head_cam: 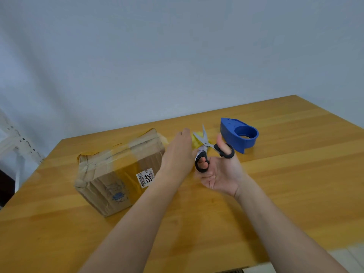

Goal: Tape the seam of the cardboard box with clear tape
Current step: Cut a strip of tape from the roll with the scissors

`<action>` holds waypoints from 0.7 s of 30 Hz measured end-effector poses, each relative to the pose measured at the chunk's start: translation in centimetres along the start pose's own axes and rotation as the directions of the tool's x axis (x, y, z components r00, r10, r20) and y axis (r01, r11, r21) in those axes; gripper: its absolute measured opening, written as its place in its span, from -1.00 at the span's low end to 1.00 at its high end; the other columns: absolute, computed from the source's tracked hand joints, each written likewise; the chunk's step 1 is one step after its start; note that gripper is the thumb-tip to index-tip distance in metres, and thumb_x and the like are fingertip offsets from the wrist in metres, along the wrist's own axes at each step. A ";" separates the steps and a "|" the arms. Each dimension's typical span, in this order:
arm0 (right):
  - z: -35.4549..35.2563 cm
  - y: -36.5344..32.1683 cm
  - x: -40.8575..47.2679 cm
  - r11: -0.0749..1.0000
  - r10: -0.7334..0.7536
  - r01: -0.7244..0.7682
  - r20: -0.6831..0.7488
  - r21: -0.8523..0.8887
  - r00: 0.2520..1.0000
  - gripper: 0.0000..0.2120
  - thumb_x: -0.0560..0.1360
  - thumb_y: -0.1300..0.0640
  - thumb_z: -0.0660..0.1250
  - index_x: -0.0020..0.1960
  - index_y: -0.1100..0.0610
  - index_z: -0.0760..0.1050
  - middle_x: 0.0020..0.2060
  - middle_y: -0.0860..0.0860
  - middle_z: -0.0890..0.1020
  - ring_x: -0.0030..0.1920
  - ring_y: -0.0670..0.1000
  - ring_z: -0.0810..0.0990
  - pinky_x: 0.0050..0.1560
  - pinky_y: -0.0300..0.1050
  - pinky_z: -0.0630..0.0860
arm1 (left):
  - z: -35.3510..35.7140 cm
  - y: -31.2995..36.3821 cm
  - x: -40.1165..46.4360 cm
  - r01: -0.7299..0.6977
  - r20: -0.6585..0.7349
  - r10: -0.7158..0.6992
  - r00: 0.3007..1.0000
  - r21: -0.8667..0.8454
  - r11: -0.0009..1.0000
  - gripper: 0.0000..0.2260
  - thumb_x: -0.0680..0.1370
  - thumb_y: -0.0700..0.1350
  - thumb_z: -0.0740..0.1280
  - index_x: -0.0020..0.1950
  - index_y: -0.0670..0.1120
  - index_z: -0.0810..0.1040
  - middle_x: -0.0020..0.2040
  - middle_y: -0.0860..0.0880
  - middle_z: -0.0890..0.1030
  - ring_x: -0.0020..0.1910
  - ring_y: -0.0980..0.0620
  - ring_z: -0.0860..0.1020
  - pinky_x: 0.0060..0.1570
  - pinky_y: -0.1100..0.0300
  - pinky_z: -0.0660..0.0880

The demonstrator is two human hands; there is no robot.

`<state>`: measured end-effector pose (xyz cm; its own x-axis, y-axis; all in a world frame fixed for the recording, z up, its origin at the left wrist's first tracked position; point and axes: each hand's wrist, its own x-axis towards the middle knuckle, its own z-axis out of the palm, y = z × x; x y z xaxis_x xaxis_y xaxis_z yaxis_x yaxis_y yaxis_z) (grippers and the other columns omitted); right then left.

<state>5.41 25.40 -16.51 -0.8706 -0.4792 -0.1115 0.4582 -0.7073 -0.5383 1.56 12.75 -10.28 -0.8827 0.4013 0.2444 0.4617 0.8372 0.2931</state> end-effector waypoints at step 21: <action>3.5 -3.8 -1.9 0.820 -0.388 0.104 -0.412 -0.563 0.824 -0.48 0.42 -0.34 0.27 -0.25 0.16 0.46 -0.37 0.05 0.56 -0.46 -0.07 0.35 -0.46 -0.28 0.33 | 3.0 -1.4 2.2 0.332 0.176 -0.294 0.940 -0.259 0.907 -0.29 0.49 -0.03 0.42 0.47 -0.25 0.13 0.17 -0.24 0.52 -0.04 -0.17 0.62 -0.22 0.06 0.52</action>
<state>5.96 27.20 -11.32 -0.9693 0.0938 -0.2271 0.1838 -0.3370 -0.9234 -1.27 13.56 -12.99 -0.9803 0.1966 -0.0186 0.1486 0.7963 0.5864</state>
